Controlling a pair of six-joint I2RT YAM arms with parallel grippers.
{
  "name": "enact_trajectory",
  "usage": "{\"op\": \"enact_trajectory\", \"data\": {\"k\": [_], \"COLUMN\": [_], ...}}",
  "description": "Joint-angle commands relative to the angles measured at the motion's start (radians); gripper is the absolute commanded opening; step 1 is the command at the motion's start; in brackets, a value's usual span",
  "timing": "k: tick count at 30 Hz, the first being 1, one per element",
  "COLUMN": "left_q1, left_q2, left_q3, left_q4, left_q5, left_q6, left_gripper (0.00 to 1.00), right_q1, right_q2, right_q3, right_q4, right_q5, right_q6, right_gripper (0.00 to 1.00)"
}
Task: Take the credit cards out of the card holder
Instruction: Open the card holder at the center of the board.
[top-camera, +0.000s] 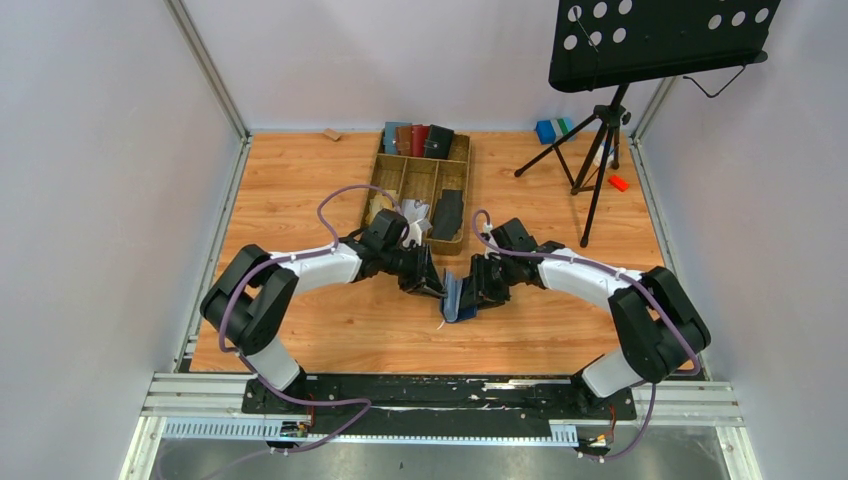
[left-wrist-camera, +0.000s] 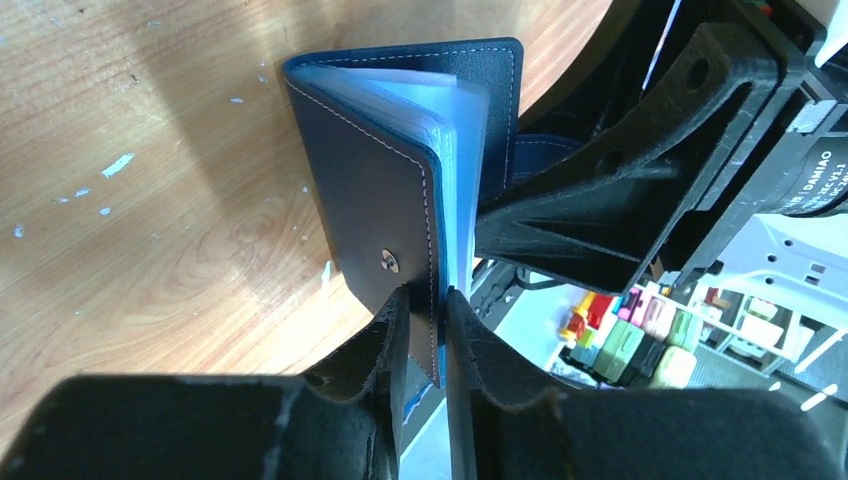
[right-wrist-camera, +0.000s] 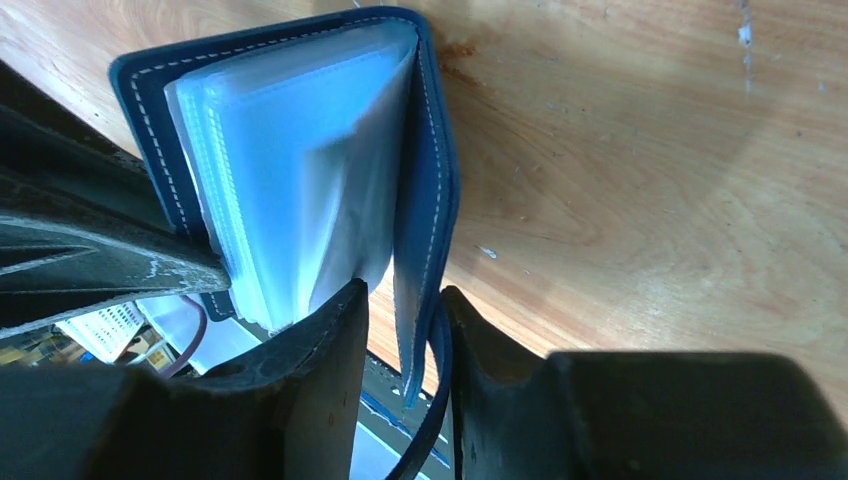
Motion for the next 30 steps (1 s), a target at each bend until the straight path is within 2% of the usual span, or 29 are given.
{"op": "enact_trajectory", "data": {"k": [1,8,18,24,27,30], "left_q1": [-0.002,-0.002,-0.003,-0.002,-0.002,-0.002], "left_q2": [0.025,0.041,0.045,0.008,0.012,0.028], "left_q3": [0.020,0.031,0.033,0.004,0.001,-0.001], "left_q4": [0.035,-0.004,0.002,0.101,0.110,0.103], "left_q5": [0.035,0.031,0.037,0.044,0.045,0.049], "left_q6": [-0.007,0.032,0.032,-0.011,-0.019,-0.021], "left_gripper": [0.27,0.46,0.52,0.63,0.63,0.51], "right_q1": [0.000,0.000,0.000,-0.001,0.000,0.000], "right_q2": [-0.025,-0.046,-0.036,-0.033,-0.034,-0.034], "right_q3": [0.002,0.007,0.006,0.003,0.003,0.004], "right_q4": [0.044,0.080,0.086,0.078,0.083,0.083], "right_q5": [-0.016,-0.036,-0.051,-0.049,-0.054,-0.056], "right_q6": [0.003,0.008,0.008,0.007,0.005,0.004], "right_gripper": [0.34,0.35,0.32,0.30,0.29,0.28]}}
